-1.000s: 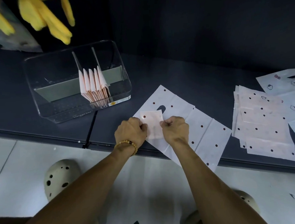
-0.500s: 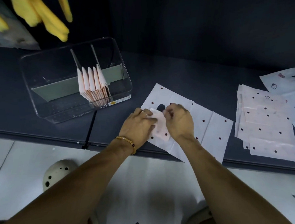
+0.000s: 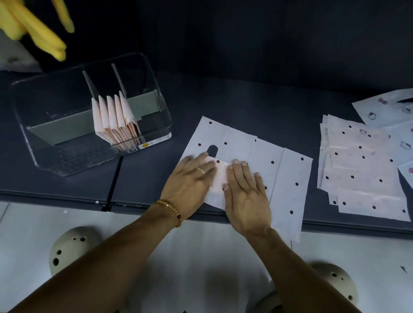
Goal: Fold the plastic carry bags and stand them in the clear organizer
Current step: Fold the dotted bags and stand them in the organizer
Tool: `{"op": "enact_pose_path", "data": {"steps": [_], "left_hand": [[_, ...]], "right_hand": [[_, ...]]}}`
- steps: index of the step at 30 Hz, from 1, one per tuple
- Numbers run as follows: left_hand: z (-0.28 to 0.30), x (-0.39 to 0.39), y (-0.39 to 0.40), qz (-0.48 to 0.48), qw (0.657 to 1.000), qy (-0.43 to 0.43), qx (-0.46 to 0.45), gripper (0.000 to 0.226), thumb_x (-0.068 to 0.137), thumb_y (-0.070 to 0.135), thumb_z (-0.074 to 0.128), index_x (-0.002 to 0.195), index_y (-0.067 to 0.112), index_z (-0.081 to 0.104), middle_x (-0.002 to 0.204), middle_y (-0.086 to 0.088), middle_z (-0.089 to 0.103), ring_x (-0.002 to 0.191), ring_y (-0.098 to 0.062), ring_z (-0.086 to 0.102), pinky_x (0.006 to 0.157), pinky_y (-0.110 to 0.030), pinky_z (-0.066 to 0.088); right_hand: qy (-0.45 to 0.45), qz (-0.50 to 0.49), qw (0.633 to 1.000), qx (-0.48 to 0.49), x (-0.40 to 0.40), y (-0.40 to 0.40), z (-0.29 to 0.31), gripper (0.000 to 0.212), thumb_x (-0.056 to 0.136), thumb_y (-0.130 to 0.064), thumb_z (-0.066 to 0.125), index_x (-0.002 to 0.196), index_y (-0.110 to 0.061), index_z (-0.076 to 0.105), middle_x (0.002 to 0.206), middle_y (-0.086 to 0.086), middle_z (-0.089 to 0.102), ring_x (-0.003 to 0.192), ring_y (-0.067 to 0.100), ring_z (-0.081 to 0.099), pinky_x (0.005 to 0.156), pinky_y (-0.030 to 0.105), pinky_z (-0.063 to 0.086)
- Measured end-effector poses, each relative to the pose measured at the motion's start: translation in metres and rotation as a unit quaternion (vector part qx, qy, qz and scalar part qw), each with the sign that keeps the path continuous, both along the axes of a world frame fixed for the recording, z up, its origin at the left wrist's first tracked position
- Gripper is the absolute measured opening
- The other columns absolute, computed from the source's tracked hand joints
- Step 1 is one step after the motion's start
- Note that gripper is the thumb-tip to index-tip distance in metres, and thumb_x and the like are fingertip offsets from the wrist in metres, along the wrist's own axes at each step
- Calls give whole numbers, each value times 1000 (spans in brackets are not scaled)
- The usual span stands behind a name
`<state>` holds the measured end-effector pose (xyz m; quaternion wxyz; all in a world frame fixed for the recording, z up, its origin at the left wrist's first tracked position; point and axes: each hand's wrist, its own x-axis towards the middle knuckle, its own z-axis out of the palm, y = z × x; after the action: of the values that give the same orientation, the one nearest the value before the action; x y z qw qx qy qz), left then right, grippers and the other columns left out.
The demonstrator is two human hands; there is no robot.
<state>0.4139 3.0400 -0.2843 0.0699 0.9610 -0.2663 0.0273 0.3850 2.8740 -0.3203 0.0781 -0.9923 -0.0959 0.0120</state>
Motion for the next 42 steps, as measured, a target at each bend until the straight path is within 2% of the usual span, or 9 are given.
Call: {"op": "enact_pose_path", "data": {"steps": [2,5,10,19,25,28,35,38,42], "left_hand": [[-5,4,-20,-39,998,27,-29,41,87,5,51,128,1,56,135,-13,55,133,-27,43,114,-39,29],[-18,8,-28,-2,994,74,-82,47,98,9,38,144,4,33,152,-10,32,144,-20,21,120,-28,10],[-21,17,-10,-24,992,87,-86,45,99,14,43,143,6,37,151,-7,33,143,-18,25,117,-25,5],[-20,29,58,26,992,124,-10,54,102,34,32,151,19,16,158,8,11,144,-3,4,115,-18,-3],[-7,28,34,63,993,77,-62,50,100,29,36,148,18,28,154,2,28,142,-15,23,116,-29,17],[-3,36,5,51,995,70,-48,47,99,29,41,144,18,35,144,-2,43,132,-20,36,106,-34,28],[5,58,-26,86,990,110,6,17,92,26,55,107,19,57,114,-5,55,109,-24,51,93,-37,34],[14,51,-17,123,964,206,-113,10,91,18,57,101,17,55,105,-4,59,99,-24,55,87,-33,41],[28,25,11,191,862,308,-354,7,90,12,60,86,17,57,85,0,63,78,-14,57,70,-22,46]], "right_hand": [[2,2,1000,-9,0,-2,-3,53,101,-32,22,150,-11,26,158,5,22,147,21,11,119,43,13],[6,3,1000,-5,0,-2,-5,54,101,-31,24,150,-10,25,158,5,21,147,20,10,119,44,14],[15,-1,1000,7,1,-2,-3,53,101,-31,24,150,-11,26,158,4,20,148,18,8,120,42,10],[25,1,1000,-4,3,-2,-3,58,100,-40,14,152,-15,21,160,0,14,148,18,3,119,38,2],[28,1,1000,-1,3,-3,-5,57,101,-40,15,152,-16,19,160,0,12,148,17,1,119,37,-1],[35,2,999,-2,3,-3,-4,56,102,-40,16,152,-16,17,160,0,12,148,17,0,119,38,-1],[15,-21,999,41,1,0,2,63,100,-44,6,151,-10,22,159,8,19,147,24,15,119,40,12],[20,-44,997,66,1,0,4,63,101,-46,6,152,-10,16,159,9,17,146,25,20,118,36,11],[52,-52,980,187,3,1,19,71,96,-58,13,153,-16,13,160,-1,13,147,19,17,119,33,13]]}}
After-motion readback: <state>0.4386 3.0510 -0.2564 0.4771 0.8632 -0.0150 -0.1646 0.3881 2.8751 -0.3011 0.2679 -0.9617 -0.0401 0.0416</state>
